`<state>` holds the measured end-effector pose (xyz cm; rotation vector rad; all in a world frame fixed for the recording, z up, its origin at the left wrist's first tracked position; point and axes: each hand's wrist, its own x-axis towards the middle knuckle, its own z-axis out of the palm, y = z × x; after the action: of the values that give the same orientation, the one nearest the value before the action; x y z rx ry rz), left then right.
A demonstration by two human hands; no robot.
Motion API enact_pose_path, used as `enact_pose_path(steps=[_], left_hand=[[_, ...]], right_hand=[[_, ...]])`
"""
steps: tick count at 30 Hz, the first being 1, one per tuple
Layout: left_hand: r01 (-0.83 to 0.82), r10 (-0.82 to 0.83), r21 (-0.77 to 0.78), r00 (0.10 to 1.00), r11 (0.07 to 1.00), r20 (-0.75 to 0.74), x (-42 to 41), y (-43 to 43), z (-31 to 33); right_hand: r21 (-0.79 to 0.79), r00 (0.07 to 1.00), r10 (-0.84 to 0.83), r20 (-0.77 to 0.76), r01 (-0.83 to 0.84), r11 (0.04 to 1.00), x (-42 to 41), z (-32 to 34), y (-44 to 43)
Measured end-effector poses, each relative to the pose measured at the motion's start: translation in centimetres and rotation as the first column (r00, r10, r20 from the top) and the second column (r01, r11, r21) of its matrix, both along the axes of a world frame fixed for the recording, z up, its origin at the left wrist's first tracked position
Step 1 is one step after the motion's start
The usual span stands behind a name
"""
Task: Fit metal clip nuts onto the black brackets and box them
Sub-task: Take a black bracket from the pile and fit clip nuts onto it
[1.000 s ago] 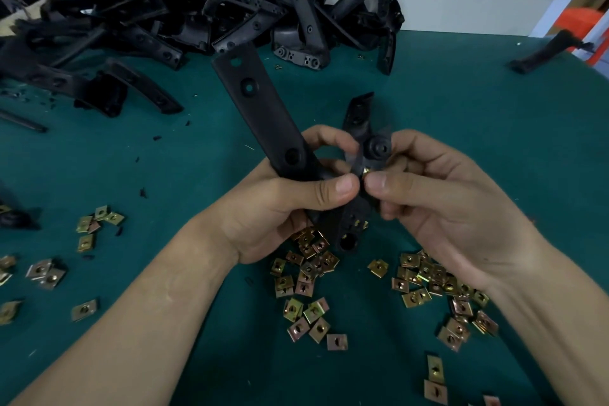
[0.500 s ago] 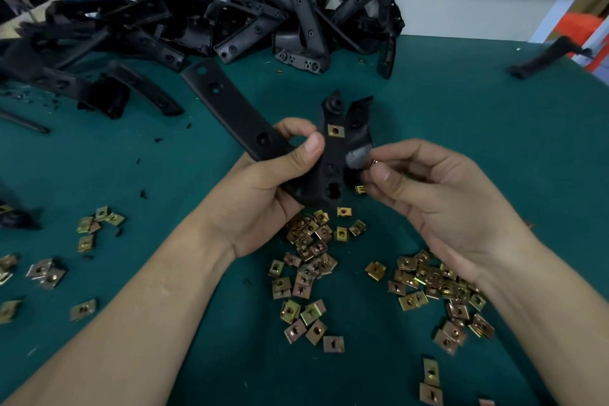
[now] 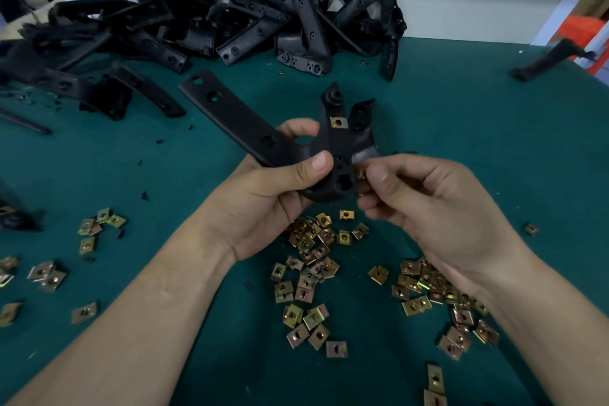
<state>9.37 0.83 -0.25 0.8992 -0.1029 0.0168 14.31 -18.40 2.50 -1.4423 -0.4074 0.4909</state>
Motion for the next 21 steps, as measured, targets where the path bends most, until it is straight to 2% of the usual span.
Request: enact_pose_path(steps=[8, 12, 17, 21], left_hand=[[0.044, -0.045, 0.053, 0.999, 0.998, 0.024, -0.09, -0.14, -0.03], [0.056, -0.058, 0.083, 0.998, 0.995, 0.024, 0.05, -0.18, -0.07], [0.078, -0.08, 0.077, 0.996, 0.994, 0.031, -0.04, -0.17, -0.08], [0.076, -0.078, 0.053, 0.996, 0.996, 0.031, -0.06, -0.24, -0.16]], right_hand=[[0.051, 0.99, 0.082, -0.116, -0.076, 0.996, -0.56, 0.32, 0.2], [0.041, 0.986, 0.126, -0.112, -0.122, 0.992, -0.54, 0.3, 0.16], [0.1, 0.986, 0.071, -0.15, -0.057, 0.993, -0.46, 0.32, 0.34], [0.065, 0.992, 0.076, -0.097, -0.07, 0.995, -0.5, 0.52, 0.35]])
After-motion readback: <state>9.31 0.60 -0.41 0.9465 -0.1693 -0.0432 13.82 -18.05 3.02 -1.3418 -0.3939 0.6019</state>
